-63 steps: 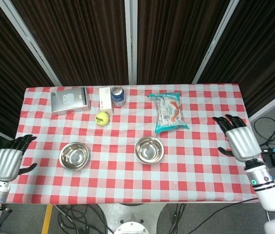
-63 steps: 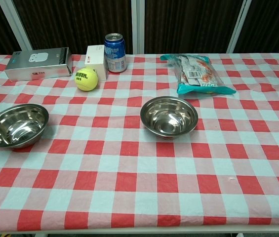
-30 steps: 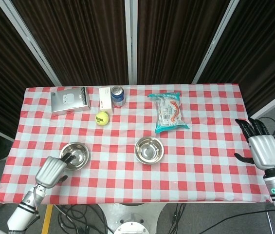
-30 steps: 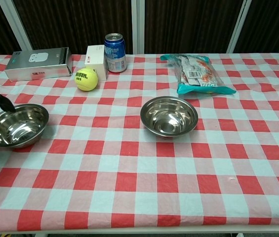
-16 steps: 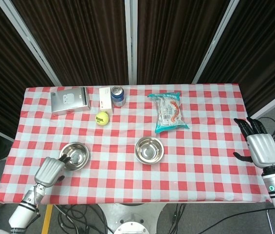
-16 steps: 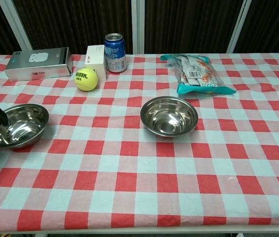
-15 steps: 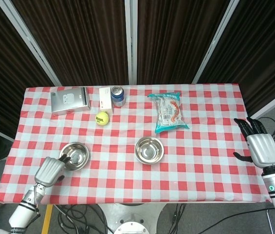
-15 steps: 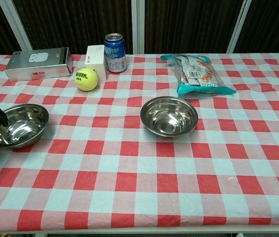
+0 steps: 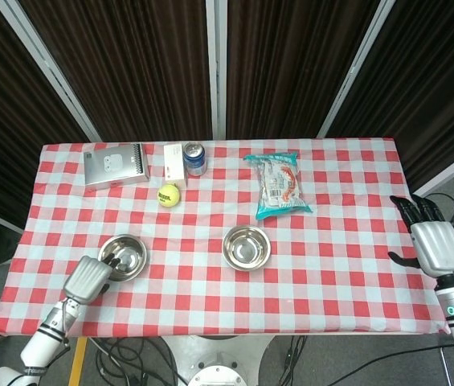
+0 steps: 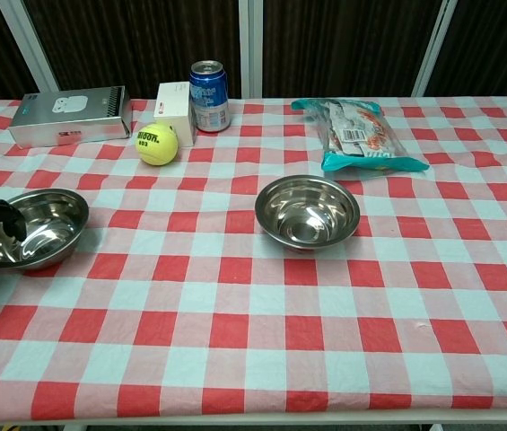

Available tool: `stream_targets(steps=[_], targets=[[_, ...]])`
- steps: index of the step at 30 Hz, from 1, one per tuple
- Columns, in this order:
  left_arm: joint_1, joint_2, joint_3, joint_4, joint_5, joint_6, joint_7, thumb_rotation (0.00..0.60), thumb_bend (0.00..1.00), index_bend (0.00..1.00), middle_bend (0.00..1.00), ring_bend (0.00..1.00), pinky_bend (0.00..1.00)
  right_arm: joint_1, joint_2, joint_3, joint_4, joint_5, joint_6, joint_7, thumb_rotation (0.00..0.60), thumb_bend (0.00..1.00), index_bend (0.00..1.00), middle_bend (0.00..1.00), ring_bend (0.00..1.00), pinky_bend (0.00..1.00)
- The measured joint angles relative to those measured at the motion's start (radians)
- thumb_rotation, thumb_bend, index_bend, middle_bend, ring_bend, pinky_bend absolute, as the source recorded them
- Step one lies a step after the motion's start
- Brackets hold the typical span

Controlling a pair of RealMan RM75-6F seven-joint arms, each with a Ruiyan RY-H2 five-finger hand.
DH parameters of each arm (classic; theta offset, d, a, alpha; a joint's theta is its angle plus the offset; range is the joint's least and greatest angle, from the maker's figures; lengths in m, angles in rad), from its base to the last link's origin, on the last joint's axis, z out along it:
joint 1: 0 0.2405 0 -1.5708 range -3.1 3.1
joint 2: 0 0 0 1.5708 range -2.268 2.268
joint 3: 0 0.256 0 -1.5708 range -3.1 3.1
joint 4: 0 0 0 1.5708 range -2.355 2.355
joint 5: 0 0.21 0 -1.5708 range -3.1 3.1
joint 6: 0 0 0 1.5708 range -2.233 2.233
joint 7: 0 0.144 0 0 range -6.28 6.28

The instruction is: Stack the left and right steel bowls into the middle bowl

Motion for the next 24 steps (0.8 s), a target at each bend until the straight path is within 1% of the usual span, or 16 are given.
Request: stream_targets(steps=[3, 13, 24], targets=[[-0.004, -0.002, 0.005, 0.010, 0.004, -0.002, -0.004, 0.600, 0.25, 0.47, 0.49, 0.94, 0.95, -0.003, 0.000, 0.000, 0.004, 0.001, -0.001, 0.006, 0.600, 0.06, 0.06, 0.12, 0.05, 0.10], [-0.019, -0.024, 0.005, 0.058, -0.001, -0.018, -0.009, 0.600, 0.26, 0.48, 0.51, 0.94, 0.95, -0.005, -0.002, -0.005, 0.012, -0.003, -0.014, 0.017, 0.600, 0.06, 0.05, 0.12, 0.05, 0.13], [-0.028, -0.063, 0.002, 0.127, 0.018, 0.014, -0.022, 0.600, 0.34, 0.59, 0.61, 0.98, 0.99, -0.010, 0.001, -0.004, 0.023, 0.000, -0.021, 0.032, 0.600, 0.06, 0.05, 0.12, 0.05, 0.14]])
